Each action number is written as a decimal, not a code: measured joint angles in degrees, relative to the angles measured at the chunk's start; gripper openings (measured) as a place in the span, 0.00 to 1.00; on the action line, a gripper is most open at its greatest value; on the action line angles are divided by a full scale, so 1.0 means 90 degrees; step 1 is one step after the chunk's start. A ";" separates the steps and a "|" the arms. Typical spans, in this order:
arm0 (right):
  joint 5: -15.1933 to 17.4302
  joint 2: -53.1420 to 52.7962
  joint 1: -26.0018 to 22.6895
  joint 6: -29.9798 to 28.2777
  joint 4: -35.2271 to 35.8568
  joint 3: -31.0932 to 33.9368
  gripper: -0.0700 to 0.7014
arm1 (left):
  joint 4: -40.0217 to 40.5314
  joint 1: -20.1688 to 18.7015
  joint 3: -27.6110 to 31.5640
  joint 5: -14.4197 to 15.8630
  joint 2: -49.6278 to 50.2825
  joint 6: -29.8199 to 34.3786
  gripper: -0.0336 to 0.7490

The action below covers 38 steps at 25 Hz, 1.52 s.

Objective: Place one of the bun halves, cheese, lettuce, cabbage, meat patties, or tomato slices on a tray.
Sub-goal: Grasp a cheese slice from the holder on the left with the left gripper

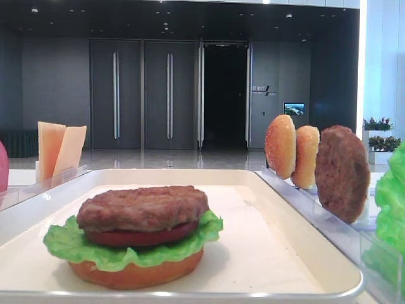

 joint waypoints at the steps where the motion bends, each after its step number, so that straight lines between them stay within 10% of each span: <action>1: 0.0000 0.0000 0.0000 0.0000 0.0000 0.0000 0.61 | 0.0000 0.0000 0.0000 0.0000 0.0000 0.0000 0.93; 29: 0.0000 0.0000 0.0000 0.0000 0.0000 0.0000 0.61 | -0.0215 0.0000 -0.0180 0.0047 0.1328 -0.0021 0.79; 38: 0.0000 0.0000 0.0000 0.0000 0.0000 0.0000 0.61 | -0.0359 0.0000 -0.1519 0.0842 0.3108 -0.0238 0.70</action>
